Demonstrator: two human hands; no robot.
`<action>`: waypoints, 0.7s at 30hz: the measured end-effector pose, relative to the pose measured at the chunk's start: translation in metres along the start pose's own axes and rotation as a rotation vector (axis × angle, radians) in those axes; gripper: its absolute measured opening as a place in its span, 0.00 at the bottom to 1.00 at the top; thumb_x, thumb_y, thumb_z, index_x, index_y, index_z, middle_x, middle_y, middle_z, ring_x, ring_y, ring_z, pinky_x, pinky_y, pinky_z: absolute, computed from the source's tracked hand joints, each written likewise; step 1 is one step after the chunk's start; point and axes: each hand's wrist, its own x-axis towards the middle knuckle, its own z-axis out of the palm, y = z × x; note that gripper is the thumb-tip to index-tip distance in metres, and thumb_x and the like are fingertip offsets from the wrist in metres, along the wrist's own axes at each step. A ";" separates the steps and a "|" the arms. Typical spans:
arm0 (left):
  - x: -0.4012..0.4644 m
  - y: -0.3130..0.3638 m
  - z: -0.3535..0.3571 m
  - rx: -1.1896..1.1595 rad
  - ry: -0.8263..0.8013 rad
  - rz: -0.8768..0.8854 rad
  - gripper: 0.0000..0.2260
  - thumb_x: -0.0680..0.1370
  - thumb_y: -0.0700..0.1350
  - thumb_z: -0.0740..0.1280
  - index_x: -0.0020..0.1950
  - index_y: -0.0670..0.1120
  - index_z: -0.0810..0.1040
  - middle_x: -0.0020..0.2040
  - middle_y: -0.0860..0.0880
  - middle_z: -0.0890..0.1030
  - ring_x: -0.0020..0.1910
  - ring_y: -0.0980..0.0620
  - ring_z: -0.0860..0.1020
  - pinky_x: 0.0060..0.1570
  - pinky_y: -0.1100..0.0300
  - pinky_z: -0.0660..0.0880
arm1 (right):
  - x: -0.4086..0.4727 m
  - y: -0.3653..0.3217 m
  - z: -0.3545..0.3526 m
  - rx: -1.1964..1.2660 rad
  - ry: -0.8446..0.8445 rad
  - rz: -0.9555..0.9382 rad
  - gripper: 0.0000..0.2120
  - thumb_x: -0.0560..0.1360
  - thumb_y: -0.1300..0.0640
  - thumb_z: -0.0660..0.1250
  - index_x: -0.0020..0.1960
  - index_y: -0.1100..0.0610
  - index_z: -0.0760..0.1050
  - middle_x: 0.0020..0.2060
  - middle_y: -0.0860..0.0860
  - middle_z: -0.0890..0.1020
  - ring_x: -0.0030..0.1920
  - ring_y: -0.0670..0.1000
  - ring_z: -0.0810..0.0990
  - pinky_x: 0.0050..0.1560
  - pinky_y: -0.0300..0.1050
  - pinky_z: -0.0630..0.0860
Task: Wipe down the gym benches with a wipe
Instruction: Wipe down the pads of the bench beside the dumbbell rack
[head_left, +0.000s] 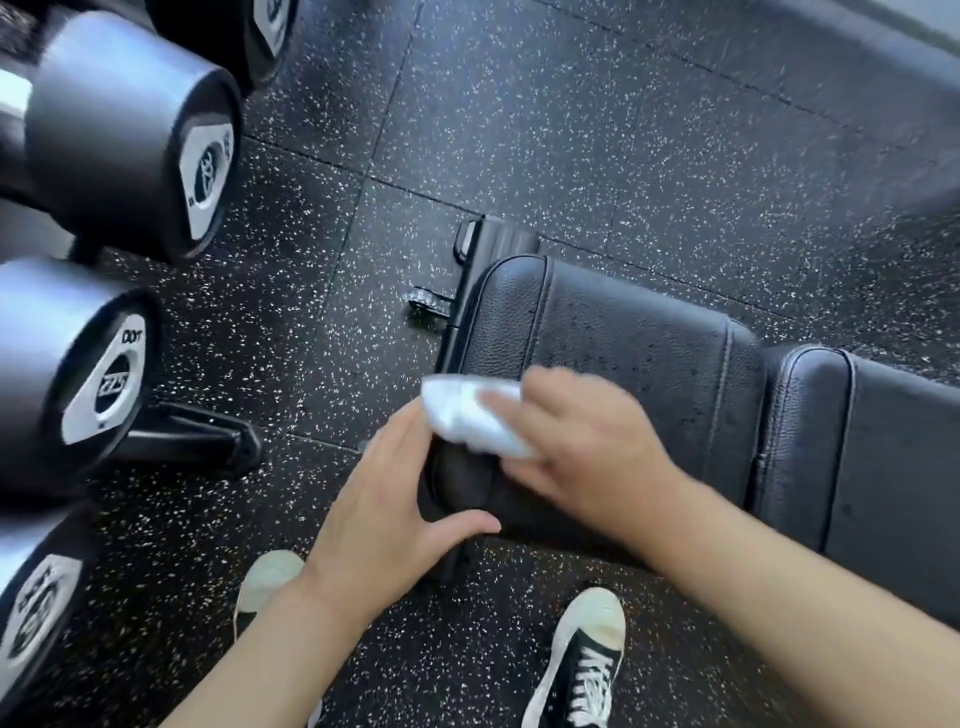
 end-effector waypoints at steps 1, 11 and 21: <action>0.001 0.003 -0.002 0.026 -0.013 -0.005 0.50 0.67 0.65 0.79 0.83 0.52 0.61 0.80 0.59 0.65 0.81 0.58 0.61 0.79 0.51 0.63 | 0.020 0.019 -0.005 -0.031 0.059 0.069 0.18 0.77 0.47 0.67 0.60 0.58 0.83 0.42 0.57 0.78 0.39 0.61 0.78 0.35 0.53 0.76; 0.014 0.018 -0.012 0.034 -0.047 -0.054 0.39 0.77 0.63 0.72 0.83 0.55 0.59 0.80 0.61 0.64 0.79 0.60 0.63 0.77 0.49 0.67 | 0.054 0.028 0.007 0.015 0.220 0.438 0.20 0.75 0.48 0.66 0.63 0.54 0.81 0.44 0.53 0.75 0.41 0.57 0.77 0.39 0.53 0.76; 0.053 0.042 0.008 -0.151 0.262 -0.177 0.16 0.84 0.49 0.57 0.71 0.54 0.74 0.64 0.61 0.77 0.65 0.63 0.74 0.64 0.71 0.67 | 0.025 0.030 0.015 -0.052 0.213 0.226 0.18 0.75 0.48 0.70 0.61 0.55 0.83 0.39 0.53 0.74 0.37 0.58 0.75 0.37 0.54 0.69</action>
